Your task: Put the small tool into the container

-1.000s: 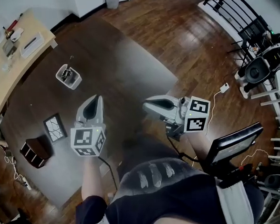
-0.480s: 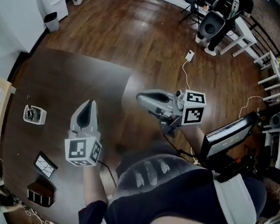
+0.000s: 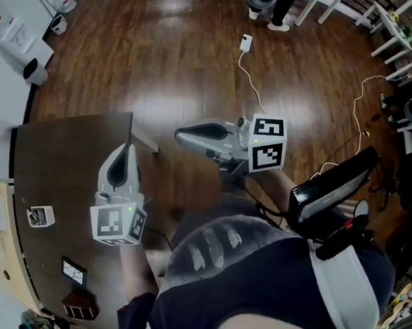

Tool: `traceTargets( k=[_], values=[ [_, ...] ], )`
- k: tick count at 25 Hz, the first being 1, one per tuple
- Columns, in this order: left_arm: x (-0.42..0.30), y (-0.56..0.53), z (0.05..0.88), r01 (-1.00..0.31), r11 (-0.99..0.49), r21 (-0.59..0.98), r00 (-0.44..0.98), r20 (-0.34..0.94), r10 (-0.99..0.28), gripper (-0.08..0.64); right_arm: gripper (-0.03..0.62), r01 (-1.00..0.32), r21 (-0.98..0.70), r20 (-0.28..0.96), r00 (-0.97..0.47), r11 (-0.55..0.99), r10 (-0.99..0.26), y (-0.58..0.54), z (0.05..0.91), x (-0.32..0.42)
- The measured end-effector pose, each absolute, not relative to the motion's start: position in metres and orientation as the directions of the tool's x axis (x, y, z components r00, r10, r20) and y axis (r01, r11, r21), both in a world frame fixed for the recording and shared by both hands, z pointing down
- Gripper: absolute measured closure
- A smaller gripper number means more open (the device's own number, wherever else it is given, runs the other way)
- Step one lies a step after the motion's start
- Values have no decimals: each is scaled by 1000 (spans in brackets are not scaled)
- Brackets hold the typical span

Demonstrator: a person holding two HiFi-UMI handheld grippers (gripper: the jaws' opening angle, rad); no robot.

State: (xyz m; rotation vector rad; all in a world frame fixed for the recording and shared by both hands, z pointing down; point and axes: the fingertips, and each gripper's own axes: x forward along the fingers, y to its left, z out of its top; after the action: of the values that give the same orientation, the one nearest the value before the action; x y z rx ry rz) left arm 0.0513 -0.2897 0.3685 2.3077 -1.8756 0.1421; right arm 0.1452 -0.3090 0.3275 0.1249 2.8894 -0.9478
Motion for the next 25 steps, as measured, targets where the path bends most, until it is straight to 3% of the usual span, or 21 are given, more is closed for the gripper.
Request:
traceTargets(
  k=[4,9,14,19,25],
  values=[
    [134,-341,365,-958,-279,57,285,209,-935,561,594,90,-601,-179,-984,794,-24,-355,326,227],
    [184,-366,368,-922,-385,47,386,212,-898,561,594,72,-609,-245,-964,790,-101,-374,328,263],
    [266,-398,351,-885,-464,-42,441,243,-864,561,594,65,-624,-313,-934,779,-172,-404,319,344],
    [277,-415,354,-877,-480,7,468,231,-853,561,594,46,-639,-336,-915,768,-224,-415,325,363],
    [267,-441,366,-875,-481,61,483,199,-853,561,594,-34,-667,-267,-922,744,-281,-432,341,373]
  ],
)
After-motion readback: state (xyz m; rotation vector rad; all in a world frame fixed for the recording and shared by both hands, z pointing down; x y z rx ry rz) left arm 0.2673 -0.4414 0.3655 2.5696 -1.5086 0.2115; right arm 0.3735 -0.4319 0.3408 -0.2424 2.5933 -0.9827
